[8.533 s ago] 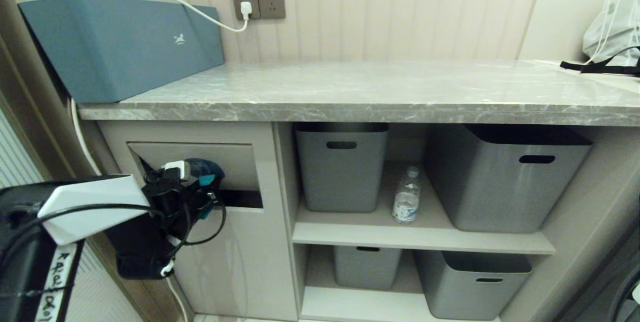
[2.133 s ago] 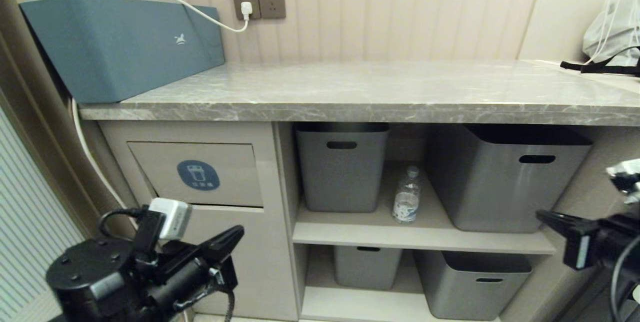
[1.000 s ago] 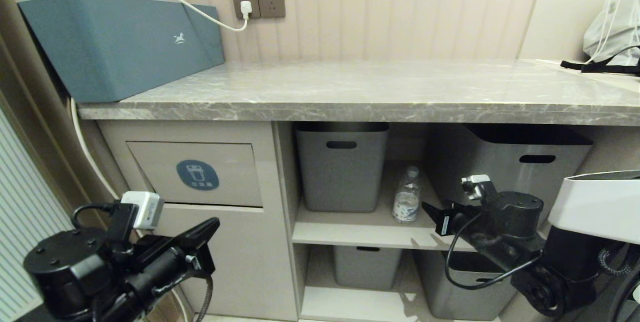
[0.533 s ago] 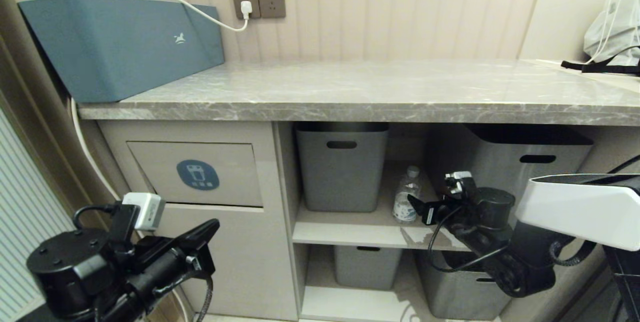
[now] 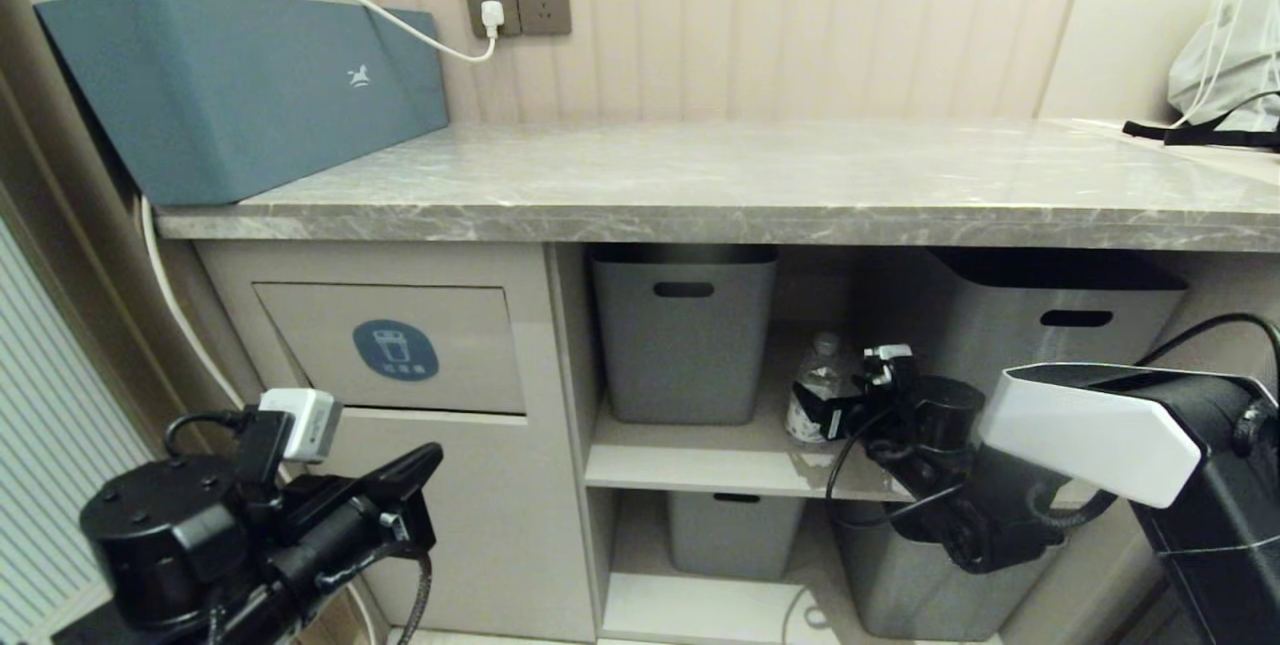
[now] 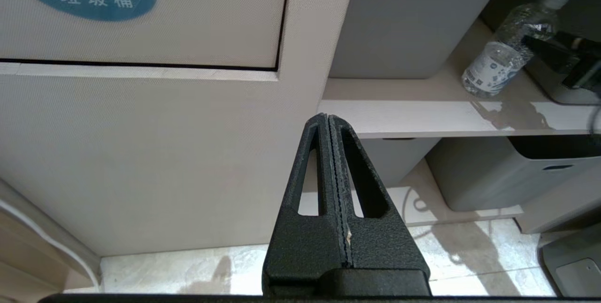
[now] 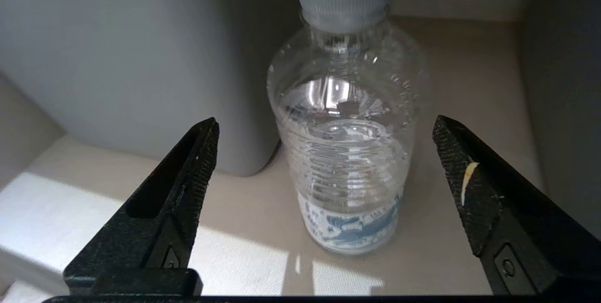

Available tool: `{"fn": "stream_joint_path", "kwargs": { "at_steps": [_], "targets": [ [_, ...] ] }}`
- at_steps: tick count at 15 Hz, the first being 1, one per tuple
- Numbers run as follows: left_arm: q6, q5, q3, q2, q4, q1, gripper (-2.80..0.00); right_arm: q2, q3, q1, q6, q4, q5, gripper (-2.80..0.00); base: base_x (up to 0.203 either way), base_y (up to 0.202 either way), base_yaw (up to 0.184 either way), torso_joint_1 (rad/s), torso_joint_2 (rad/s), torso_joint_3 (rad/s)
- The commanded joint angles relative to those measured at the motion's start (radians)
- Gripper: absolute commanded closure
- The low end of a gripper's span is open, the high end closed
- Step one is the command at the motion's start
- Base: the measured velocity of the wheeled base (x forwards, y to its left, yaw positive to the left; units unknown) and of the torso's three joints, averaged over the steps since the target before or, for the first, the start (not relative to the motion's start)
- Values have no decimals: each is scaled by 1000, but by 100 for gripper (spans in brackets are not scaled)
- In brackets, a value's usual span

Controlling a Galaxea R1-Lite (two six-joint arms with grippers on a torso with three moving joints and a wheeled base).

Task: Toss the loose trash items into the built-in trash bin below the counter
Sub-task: Pick up the garbage

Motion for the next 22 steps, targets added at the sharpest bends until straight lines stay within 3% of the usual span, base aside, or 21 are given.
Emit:
{"fn": "stream_joint_path", "kwargs": {
  "at_steps": [1, 13, 14, 15, 22],
  "targets": [
    [-2, 2, 0, 9, -8, 1, 0, 53, -55, 0, 1, -9, 0, -280, 0, 0, 0, 0, 0, 0],
    [0, 9, 20, 2, -8, 1, 0, 150, -244, -14, 0, -9, -35, -280, 0, 0, 0, 0, 0, 0],
    [0, 9, 20, 3, -8, 0, 0, 153, -255, -14, 0, -9, -35, -248, 0, 0, 0, 0, 0, 0],
    [0, 9, 24, 5, -8, 0, 0, 156, -268, -14, 0, -9, -36, 0, 0, 0, 0, 0, 0, 0],
    [0, 9, 34, 0, -8, 0, 0, 161, -268, -14, -1, -9, -35, 0, 0, 0, 0, 0, 0, 0]
  ]
}}
